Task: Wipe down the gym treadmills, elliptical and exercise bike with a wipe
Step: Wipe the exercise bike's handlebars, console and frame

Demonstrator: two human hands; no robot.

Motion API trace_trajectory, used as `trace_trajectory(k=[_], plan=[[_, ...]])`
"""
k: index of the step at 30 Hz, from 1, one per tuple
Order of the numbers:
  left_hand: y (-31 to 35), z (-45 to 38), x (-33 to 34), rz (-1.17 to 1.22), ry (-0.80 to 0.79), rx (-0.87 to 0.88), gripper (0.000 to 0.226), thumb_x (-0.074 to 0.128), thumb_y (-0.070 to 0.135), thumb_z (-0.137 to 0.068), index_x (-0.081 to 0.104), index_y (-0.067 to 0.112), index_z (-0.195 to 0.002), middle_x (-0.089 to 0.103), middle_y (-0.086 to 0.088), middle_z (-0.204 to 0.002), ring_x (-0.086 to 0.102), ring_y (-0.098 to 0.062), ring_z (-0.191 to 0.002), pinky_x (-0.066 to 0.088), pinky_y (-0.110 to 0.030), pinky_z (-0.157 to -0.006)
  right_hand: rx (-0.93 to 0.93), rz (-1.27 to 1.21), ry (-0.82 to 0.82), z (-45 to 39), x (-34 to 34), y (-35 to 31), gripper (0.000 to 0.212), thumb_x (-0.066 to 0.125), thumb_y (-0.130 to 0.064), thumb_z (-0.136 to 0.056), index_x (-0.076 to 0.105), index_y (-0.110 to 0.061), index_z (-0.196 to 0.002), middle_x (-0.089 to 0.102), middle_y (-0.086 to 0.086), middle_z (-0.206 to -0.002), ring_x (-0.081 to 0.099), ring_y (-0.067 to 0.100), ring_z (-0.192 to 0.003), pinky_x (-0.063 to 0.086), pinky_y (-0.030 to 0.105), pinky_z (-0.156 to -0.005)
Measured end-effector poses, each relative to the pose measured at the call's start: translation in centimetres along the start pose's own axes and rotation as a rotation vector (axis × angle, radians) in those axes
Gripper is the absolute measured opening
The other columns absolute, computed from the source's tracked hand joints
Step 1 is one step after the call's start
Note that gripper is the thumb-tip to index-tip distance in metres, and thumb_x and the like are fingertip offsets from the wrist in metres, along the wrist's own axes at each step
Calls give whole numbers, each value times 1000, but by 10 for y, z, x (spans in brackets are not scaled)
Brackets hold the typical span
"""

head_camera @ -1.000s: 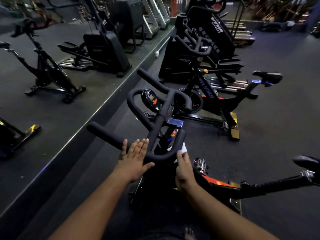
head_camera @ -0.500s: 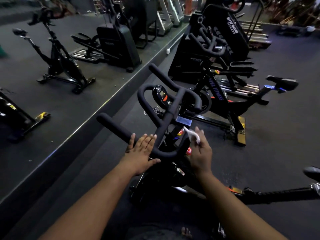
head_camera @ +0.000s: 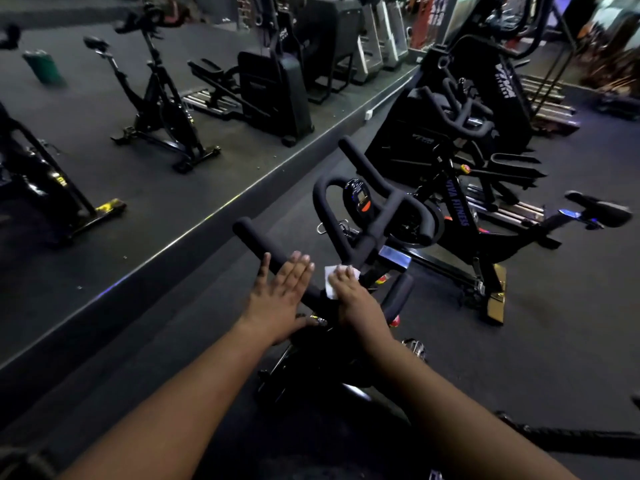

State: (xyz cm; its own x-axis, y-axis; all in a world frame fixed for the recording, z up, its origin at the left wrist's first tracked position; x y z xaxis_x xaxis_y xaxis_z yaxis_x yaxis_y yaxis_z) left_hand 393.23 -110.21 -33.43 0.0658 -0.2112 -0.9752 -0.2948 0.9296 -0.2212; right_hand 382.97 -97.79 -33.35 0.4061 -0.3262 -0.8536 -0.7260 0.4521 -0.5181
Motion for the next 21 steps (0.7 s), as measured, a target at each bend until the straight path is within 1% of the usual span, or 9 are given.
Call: trace_trajectory(k=[2,4,6,8,11,14,18,20,21], plan=[[4,-1,2,1,10,-26,116,34,76,-92,-39,6,-148,-42,-10,-159,-44,-27,-143,-33,-67,-105,-105,3,-135,17,7,-14,77,28,-41,-86,36,-6,-155,20,8,-165,11,23,-155,14,27,-122],[5,-1,5,-16,6,-43,118,37,74,-91,-40,4,-146,-43,-12,-158,-45,-30,-142,-36,-68,-101,-169,-1,-210,26,3,-16,78,27,-46,-85,41,-10,-153,26,6,-163,19,22,-153,17,23,-121],[4,-1,4,-20,-25,-40,119,34,78,-90,-43,4,-145,-44,-13,-157,-47,-30,-141,-37,-69,-100,-170,-47,-94,19,-19,-7,59,47,-31,-91,51,-14,-147,42,6,-157,36,24,-147,25,15,-117],[5,-2,2,-6,-47,-42,119,27,84,-88,-43,5,-145,-45,-12,-157,-46,-30,-142,-36,-69,-100,-123,-69,109,-1,-42,7,56,59,-9,-91,51,-10,-147,41,6,-155,31,20,-148,15,7,-115],[6,-2,-1,18,-84,-49,120,19,89,-84,-41,6,-146,-49,-11,-154,-45,-29,-143,-35,-69,-102,-8,53,6,-26,-34,15,62,51,3,-95,35,-4,-155,23,18,-164,14,29,-155,6,19,-121],[5,-1,-3,18,-88,-42,118,22,87,-86,-38,7,-148,-46,-10,-156,-45,-28,-143,-33,-69,-104,-35,79,-106,-15,-4,11,65,48,4,-96,25,-1,-157,12,19,-166,6,34,-156,6,35,-127],[6,-1,-3,2,-82,-32,113,30,78,-92,-35,6,-150,-38,-12,-161,-44,-30,-143,-36,-69,-101,-184,149,-198,14,5,-3,61,45,-17,-101,26,-1,-156,20,16,-165,11,31,-154,15,38,-126],[7,0,-3,22,-85,-40,113,26,80,-91,-35,5,-149,-39,-12,-161,-43,-29,-144,-36,-68,-101,-216,209,-237,20,10,-3,74,43,-49,-99,32,0,-154,31,20,-161,21,37,-151,25,50,-122],[7,-1,-3,25,-89,-41,113,23,82,-89,-36,6,-148,-41,-11,-160,-44,-29,-143,-35,-68,-102,-229,241,-237,18,9,-2,90,39,-65,-91,31,-3,-155,29,18,-162,19,36,-152,22,51,-121]])
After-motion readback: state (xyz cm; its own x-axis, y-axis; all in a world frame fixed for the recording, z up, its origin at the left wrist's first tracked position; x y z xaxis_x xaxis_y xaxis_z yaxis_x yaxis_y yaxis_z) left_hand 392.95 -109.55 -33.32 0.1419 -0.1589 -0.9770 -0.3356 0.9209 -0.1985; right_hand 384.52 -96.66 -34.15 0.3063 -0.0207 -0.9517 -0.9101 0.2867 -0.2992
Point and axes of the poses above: each hand's wrist, its own z-axis away from the middle knuckle, its own x-axis out of the palm, y = z × x, the point moved 5 cm from there along -z, towards the middle knuckle
